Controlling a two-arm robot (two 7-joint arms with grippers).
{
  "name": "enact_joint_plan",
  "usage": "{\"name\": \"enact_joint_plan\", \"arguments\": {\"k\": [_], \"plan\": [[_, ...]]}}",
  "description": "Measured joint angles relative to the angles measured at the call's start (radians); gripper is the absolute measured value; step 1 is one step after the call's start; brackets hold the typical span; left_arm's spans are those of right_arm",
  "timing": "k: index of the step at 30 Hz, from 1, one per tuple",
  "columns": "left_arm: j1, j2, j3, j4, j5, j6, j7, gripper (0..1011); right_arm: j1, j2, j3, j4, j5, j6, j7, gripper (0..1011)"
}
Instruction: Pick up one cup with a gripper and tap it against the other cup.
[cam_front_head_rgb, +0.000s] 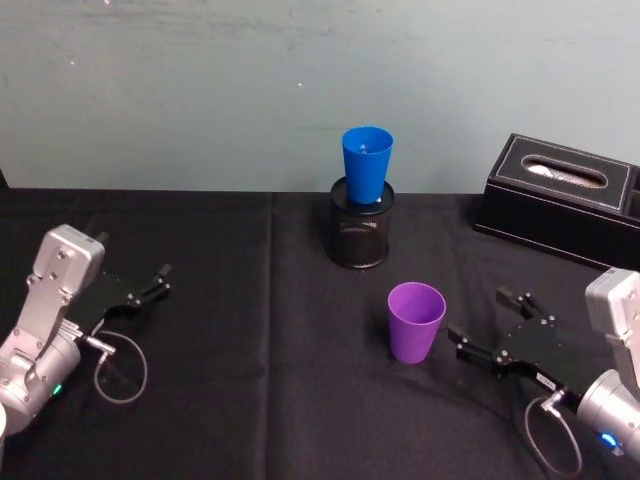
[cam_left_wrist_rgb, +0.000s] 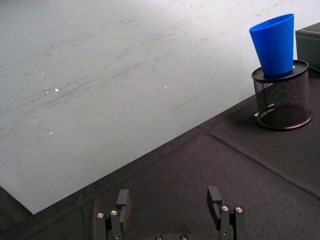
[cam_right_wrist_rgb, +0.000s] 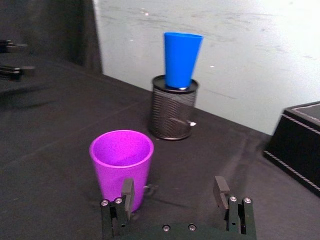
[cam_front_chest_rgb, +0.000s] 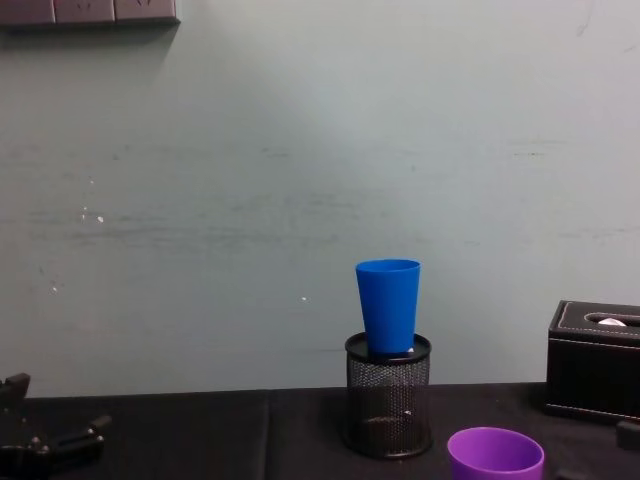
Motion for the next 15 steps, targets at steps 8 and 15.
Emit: {"name": "enact_joint_plan", "arguments": {"k": [8, 15], "plan": [[0.0, 0.0, 0.0, 0.0, 0.0, 0.0, 0.0, 1011, -0.007, -0.009, 0.0, 0.0, 0.012, 0.0, 0.07, 1003], [0.0, 0.0, 0.0, 0.0, 0.0, 0.0, 0.0, 1011, -0.015, -0.033, 0.004, 0.003, 0.015, 0.0, 0.096, 1003]]}}
